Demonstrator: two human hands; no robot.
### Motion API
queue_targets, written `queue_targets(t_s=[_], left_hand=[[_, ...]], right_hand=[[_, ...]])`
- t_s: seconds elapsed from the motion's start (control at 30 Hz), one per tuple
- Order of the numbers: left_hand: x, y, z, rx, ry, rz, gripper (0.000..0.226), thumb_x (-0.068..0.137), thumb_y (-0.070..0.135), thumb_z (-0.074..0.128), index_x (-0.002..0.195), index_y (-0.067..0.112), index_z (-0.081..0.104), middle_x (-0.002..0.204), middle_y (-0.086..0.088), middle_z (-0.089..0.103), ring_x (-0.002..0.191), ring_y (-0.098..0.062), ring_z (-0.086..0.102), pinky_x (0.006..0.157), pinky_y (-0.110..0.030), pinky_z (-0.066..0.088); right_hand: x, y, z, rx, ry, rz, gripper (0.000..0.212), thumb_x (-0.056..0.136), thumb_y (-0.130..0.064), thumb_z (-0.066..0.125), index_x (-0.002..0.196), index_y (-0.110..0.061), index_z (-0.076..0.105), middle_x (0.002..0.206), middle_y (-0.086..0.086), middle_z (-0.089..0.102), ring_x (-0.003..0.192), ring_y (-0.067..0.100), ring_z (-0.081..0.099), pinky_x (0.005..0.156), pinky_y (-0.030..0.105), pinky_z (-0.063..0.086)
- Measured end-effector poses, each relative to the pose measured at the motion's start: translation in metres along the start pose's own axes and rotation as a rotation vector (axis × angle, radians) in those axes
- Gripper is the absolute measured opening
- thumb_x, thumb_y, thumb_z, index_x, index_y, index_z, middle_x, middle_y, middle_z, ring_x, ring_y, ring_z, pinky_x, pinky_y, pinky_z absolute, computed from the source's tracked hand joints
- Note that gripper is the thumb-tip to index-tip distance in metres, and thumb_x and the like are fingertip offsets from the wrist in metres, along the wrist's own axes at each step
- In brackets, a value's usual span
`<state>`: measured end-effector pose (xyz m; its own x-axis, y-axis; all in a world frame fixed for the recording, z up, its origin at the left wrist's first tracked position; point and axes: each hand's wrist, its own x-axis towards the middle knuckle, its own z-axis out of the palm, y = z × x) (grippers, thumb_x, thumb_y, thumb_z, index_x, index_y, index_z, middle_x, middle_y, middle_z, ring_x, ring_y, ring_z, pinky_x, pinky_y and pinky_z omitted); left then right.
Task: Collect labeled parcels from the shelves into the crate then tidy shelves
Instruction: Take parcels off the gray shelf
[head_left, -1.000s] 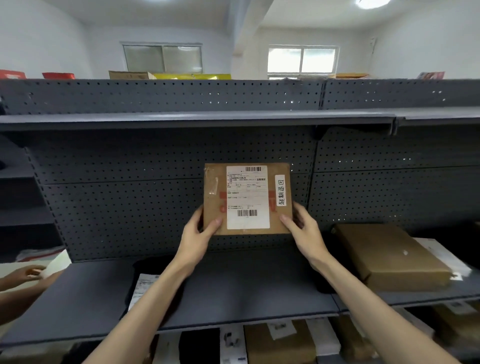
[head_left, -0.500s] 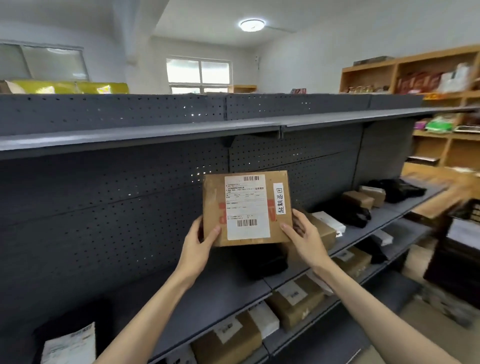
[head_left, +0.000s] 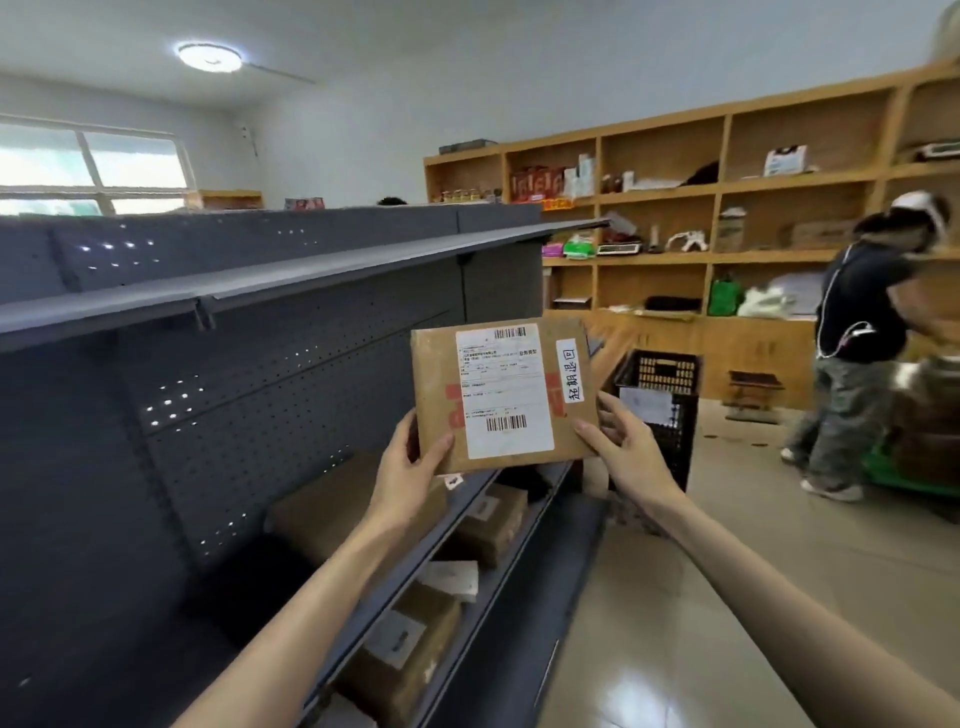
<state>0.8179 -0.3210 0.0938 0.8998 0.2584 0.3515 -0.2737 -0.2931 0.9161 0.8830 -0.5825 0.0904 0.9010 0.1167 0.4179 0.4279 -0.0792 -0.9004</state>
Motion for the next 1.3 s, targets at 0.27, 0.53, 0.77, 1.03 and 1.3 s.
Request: queue_targets(t_s=[0.27, 0.53, 0.77, 1.03, 1.3], left_hand=[[0.074, 0.008, 0.144, -0.109, -0.183, 0.076, 0.044, 0.098, 0.027, 0.063, 0.141, 0.019, 0.054, 0.117, 0.018, 0.067, 0.100, 0.011, 0.065, 0.081, -0.008, 0.051], [0.129, -0.010, 0.226, -0.156, -0.246, 0.064, 0.045, 0.097, 0.023, 0.064, 0.141, 0.016, 0.055, 0.119, 0.013, 0.069, 0.103, 0.005, 0.067, 0.083, -0.010, 0.052], [0.197, -0.032, 0.266, -0.167, -0.304, 0.052, 0.044, 0.097, 0.025, 0.065, 0.140, 0.021, 0.056, 0.121, 0.010, 0.071, 0.111, -0.005, 0.067, 0.097, -0.027, 0.053], [0.311, -0.048, 0.312, -0.189, -0.350, 0.103, 0.032, 0.099, 0.017, 0.061, 0.130, 0.024, 0.057, 0.113, 0.015, 0.069, 0.097, 0.010, 0.066, 0.078, -0.008, 0.051], [0.450, -0.060, 0.359, -0.220, -0.386, 0.172, 0.041, 0.099, 0.021, 0.061, 0.139, 0.016, 0.056, 0.119, 0.008, 0.070, 0.101, 0.004, 0.068, 0.079, -0.011, 0.053]], right_hand=[[0.044, 0.036, -0.124, -0.042, 0.172, 0.022, 0.046, 0.097, -0.021, 0.060, 0.141, -0.019, 0.048, 0.123, -0.007, 0.065, 0.112, 0.008, 0.063, 0.094, 0.029, 0.054], [0.083, 0.074, -0.179, -0.038, 0.212, 0.067, 0.043, 0.098, -0.022, 0.058, 0.140, -0.023, 0.049, 0.119, -0.016, 0.065, 0.106, -0.001, 0.064, 0.076, 0.014, 0.053], [0.136, 0.104, -0.197, -0.039, 0.271, 0.103, 0.032, 0.099, -0.017, 0.056, 0.129, -0.027, 0.052, 0.108, -0.016, 0.067, 0.091, -0.010, 0.066, 0.068, 0.010, 0.051], [0.239, 0.138, -0.208, -0.081, 0.345, 0.106, 0.032, 0.098, -0.015, 0.058, 0.128, -0.025, 0.054, 0.112, -0.013, 0.066, 0.094, -0.009, 0.065, 0.070, 0.010, 0.051], [0.368, 0.173, -0.229, -0.158, 0.387, 0.069, 0.043, 0.094, -0.031, 0.063, 0.136, -0.027, 0.055, 0.123, -0.009, 0.067, 0.113, 0.010, 0.063, 0.095, 0.034, 0.053]])
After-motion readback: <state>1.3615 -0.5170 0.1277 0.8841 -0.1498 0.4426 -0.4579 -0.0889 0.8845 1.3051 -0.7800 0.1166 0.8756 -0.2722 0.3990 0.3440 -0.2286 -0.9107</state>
